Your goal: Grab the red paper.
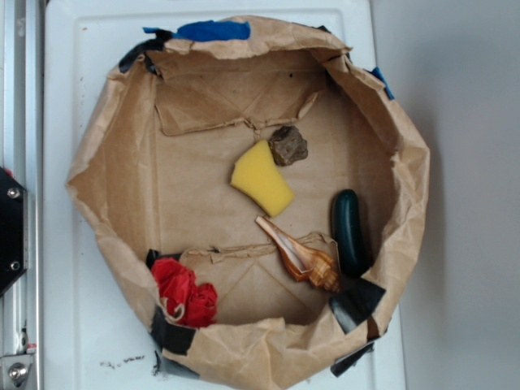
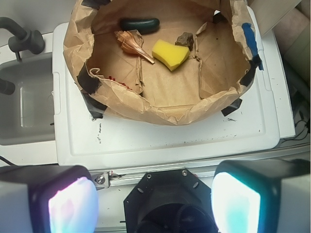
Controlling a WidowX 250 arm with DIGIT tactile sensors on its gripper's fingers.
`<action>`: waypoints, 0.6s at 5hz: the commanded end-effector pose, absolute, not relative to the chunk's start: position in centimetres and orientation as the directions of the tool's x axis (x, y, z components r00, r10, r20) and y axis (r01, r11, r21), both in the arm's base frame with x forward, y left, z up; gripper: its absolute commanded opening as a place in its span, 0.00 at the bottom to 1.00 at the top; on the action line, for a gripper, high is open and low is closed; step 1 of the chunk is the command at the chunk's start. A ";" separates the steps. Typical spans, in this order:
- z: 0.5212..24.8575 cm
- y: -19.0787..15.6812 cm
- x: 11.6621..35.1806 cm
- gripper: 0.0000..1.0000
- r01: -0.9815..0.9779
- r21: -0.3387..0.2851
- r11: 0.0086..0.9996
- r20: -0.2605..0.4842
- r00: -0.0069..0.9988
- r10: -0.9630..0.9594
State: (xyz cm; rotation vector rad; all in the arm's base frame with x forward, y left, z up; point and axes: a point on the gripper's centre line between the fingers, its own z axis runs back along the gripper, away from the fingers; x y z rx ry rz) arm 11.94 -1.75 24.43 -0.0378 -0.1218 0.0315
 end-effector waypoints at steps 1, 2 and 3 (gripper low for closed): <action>24.4 -1.8 11.9 1.00 -0.029 -0.040 0.999 0.121 0.992 0.034; 24.3 -2.1 11.3 1.00 -0.097 -0.039 0.995 0.119 0.988 0.101; 23.3 -2.3 11.3 1.00 -0.187 -0.020 0.982 0.072 0.980 0.188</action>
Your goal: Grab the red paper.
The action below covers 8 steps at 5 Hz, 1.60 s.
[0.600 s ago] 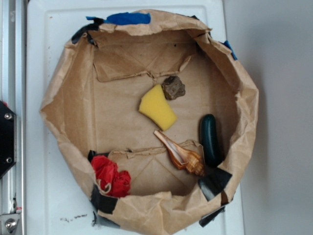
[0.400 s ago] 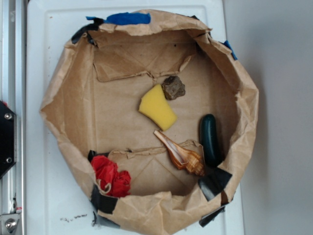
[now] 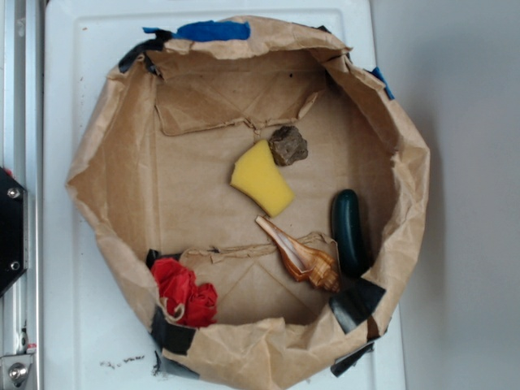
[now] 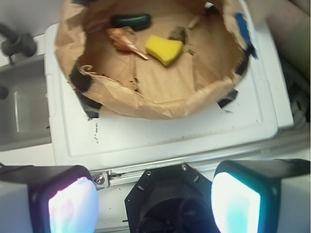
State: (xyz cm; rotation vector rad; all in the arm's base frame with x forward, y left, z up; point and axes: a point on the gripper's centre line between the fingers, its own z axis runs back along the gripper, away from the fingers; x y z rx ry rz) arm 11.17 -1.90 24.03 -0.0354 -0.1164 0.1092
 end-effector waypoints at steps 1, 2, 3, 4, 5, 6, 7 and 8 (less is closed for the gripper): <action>22.8 -2.6 12.6 1.00 -0.226 -0.036 0.973 0.033 0.973 0.227; 22.8 -2.6 12.6 1.00 -0.226 -0.036 0.973 0.033 0.973 0.227; 22.8 -2.6 12.6 1.00 -0.226 -0.036 0.973 0.033 0.973 0.227; 22.8 -2.6 12.6 1.00 -0.226 -0.036 0.973 0.033 0.973 0.227; 22.5 -3.1 16.2 1.00 -0.255 -0.057 0.965 0.034 0.966 0.257; 22.0 -3.2 19.7 1.00 -0.235 -0.069 0.970 0.073 0.968 0.240; 21.4 -2.4 20.9 1.00 -0.352 -0.063 0.934 0.055 0.933 0.355; 20.9 -2.3 19.6 1.00 -0.550 -0.105 0.829 0.019 0.832 0.554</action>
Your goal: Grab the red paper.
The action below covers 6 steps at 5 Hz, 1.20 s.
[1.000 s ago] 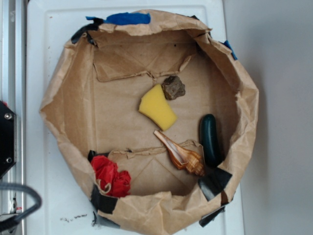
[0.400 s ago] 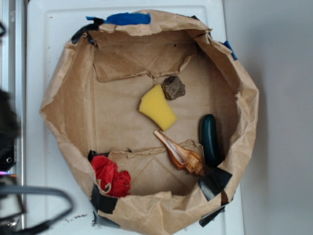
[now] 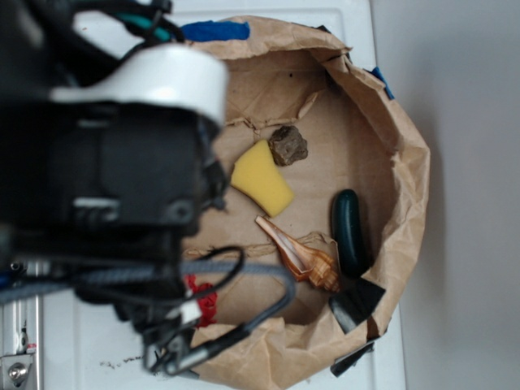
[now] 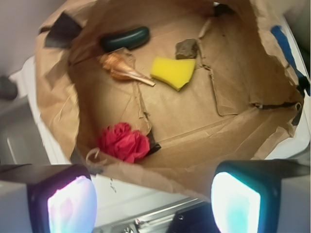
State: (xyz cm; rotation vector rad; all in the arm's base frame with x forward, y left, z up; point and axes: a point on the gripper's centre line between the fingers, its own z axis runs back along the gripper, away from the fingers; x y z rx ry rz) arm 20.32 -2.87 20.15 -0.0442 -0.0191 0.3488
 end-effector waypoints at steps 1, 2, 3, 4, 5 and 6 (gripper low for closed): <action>20.1 -2.5 20.1 1.00 -0.674 -0.189 0.714 -0.012 0.728 0.685; 20.1 -2.5 20.1 1.00 -0.674 -0.189 0.714 -0.012 0.728 0.685; 20.1 -2.5 20.1 1.00 -0.674 -0.189 0.714 -0.012 0.728 0.685; 20.1 -2.5 20.1 1.00 -0.674 -0.189 0.714 -0.012 0.728 0.685; 18.4 -1.7 23.0 1.00 -0.741 -0.132 0.659 -0.013 0.666 0.746; 15.2 -0.8 25.0 1.00 -0.769 -0.104 0.630 -0.013 0.635 0.773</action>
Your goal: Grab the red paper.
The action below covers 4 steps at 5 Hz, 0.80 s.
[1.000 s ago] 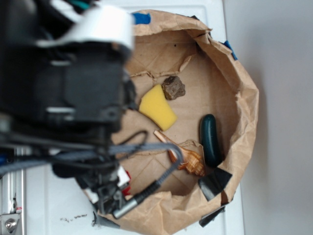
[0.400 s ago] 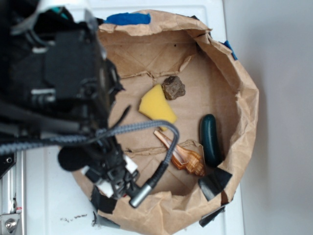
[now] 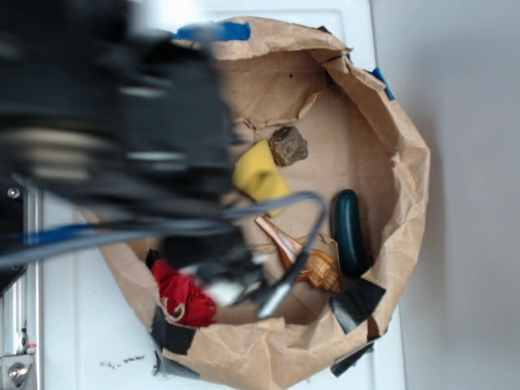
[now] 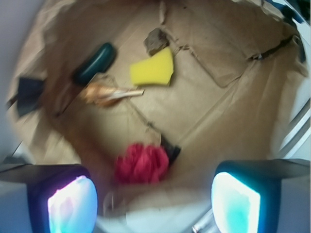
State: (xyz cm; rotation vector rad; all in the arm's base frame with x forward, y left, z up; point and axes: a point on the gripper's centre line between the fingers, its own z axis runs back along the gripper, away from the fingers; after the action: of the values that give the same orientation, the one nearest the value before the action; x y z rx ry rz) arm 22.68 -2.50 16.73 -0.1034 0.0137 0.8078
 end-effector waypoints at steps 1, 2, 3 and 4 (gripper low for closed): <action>12.2 0.2 26.7 1.00 -0.823 -0.083 0.562 -0.016 0.565 0.825; 10.8 -0.9 25.8 1.00 -0.833 -0.107 0.543 -0.113 0.552 0.826; 10.5 -2.5 24.0 1.00 -0.816 -0.095 0.570 -0.229 0.575 0.785; 10.8 -3.3 23.1 1.00 -0.795 -0.113 0.597 -0.258 0.603 0.755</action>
State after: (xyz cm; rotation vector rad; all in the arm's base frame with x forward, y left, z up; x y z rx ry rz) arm 23.10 -3.67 9.61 -0.2022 0.2433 0.9107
